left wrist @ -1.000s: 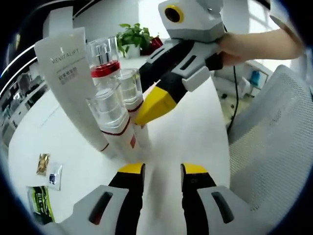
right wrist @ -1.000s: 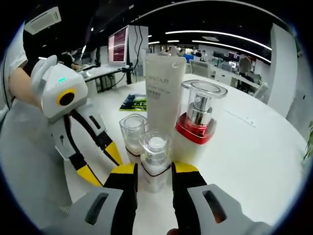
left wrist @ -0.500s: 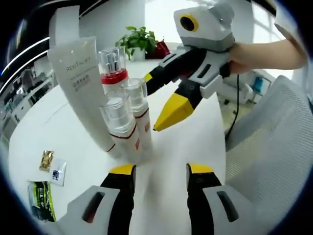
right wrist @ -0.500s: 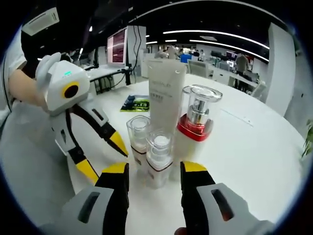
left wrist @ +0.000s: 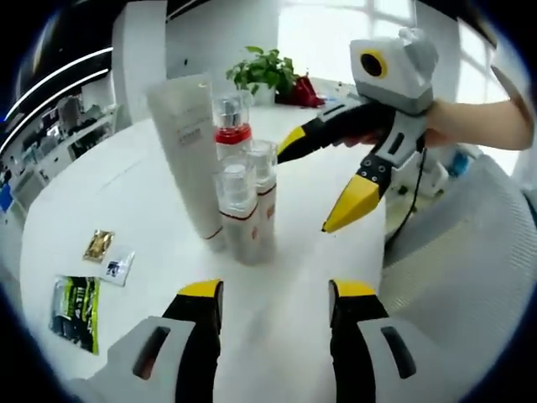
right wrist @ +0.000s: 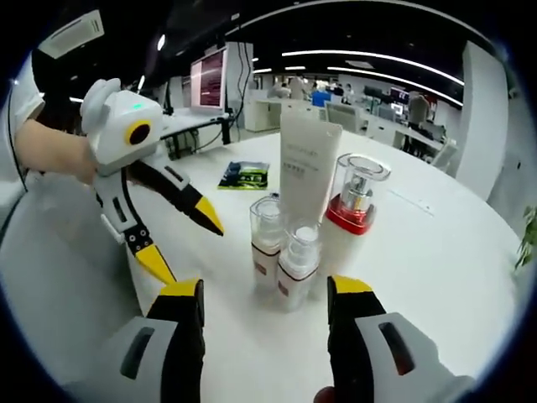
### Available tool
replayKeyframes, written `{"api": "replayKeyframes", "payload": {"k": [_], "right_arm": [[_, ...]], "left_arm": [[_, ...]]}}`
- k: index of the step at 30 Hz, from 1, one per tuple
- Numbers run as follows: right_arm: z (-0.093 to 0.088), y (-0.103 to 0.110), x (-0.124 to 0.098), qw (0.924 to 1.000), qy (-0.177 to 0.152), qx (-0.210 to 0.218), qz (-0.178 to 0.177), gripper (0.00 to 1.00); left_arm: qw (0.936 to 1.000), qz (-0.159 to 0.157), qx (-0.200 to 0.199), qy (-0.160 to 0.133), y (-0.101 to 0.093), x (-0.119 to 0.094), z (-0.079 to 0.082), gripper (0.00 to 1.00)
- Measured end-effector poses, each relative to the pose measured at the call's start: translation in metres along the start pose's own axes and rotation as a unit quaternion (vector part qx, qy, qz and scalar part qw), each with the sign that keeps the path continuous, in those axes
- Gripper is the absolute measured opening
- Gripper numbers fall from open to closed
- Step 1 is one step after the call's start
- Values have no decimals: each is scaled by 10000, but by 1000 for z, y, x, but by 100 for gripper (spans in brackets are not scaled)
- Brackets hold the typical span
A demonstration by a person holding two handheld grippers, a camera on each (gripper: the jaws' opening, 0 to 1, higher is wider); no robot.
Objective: Arrange the skincare products in the storage area until every visible bottle or jar stands upright without overlapping.
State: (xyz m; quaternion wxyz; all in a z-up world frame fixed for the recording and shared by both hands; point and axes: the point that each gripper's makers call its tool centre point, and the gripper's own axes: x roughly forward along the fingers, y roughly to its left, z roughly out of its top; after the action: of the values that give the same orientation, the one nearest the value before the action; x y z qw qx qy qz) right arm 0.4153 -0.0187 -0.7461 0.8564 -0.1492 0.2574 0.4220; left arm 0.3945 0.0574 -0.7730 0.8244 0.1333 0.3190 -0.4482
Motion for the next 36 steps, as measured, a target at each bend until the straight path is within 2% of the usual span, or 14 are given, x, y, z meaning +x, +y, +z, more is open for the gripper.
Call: {"api": "replayKeyframes", "payload": {"k": [7,12,14,16,24,27,33,36], "right_arm": [[3,11,-11,9999,-54,143,-15,66],[5,18,-20,9998,-97,176,-10,69],[8,19,-23,9996,-204,206,-46,71],[10,20,-25,9994,-245,248,-72,72],[16,23,-35,9975,-338,585,-227,79],[18,20,-41,9962,-364,708,-363,81],[22,18,-52,9932,-458,920,-546,84],[22,18,-59,9902,-496,1106,-698,85]], "left_arm": [[9993,216,-257,-158,3,-21,-1,57],[9980,387,-478,-127,10,-38,-9,61],[9957,511,-765,-118,15,-46,-15,63],[9928,606,-996,-261,17,-55,-14,65],[9869,693,-1434,-272,19,-83,-27,69],[9841,714,-1599,-311,22,-96,-38,70],[9806,810,-1759,-300,23,-119,-55,79],[9763,902,-1924,-415,27,-134,-60,82]]}}
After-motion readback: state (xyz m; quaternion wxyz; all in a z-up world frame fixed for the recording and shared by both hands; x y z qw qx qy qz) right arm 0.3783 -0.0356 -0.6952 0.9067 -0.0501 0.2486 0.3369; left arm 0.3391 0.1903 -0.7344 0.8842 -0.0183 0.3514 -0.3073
